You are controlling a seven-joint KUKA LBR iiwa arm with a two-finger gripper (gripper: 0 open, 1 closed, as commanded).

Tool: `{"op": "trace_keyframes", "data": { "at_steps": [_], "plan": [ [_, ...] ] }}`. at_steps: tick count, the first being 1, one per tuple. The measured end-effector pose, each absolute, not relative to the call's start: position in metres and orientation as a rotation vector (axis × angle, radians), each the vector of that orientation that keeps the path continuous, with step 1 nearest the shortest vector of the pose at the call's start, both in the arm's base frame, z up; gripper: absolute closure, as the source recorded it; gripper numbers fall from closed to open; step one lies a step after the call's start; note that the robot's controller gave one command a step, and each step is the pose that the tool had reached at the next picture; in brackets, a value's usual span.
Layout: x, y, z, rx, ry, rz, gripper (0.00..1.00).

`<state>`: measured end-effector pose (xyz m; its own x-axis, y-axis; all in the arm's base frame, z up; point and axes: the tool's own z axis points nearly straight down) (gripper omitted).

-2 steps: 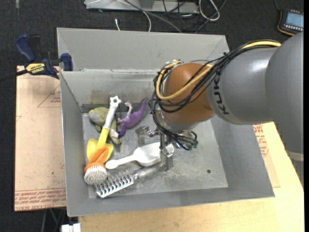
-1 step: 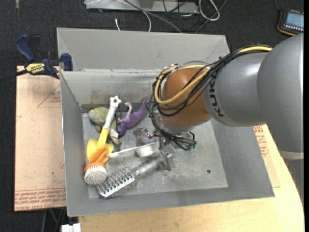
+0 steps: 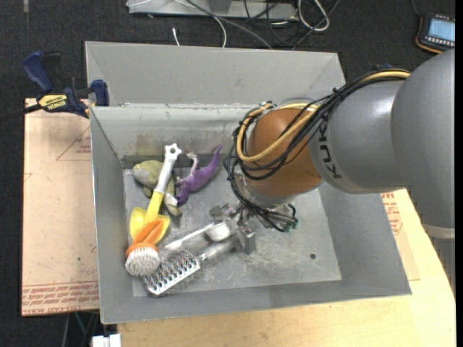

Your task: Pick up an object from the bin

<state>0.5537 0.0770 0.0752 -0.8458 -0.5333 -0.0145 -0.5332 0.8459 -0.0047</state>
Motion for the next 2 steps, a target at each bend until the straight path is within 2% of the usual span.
{"op": "trace_keyframes", "data": {
  "at_steps": [1,2],
  "plan": [
    [0.554,0.077,0.075,-0.868,3.003,-0.001,1.00],
    [0.552,0.078,0.097,-0.866,3.006,0.003,1.00]
  ]
}}
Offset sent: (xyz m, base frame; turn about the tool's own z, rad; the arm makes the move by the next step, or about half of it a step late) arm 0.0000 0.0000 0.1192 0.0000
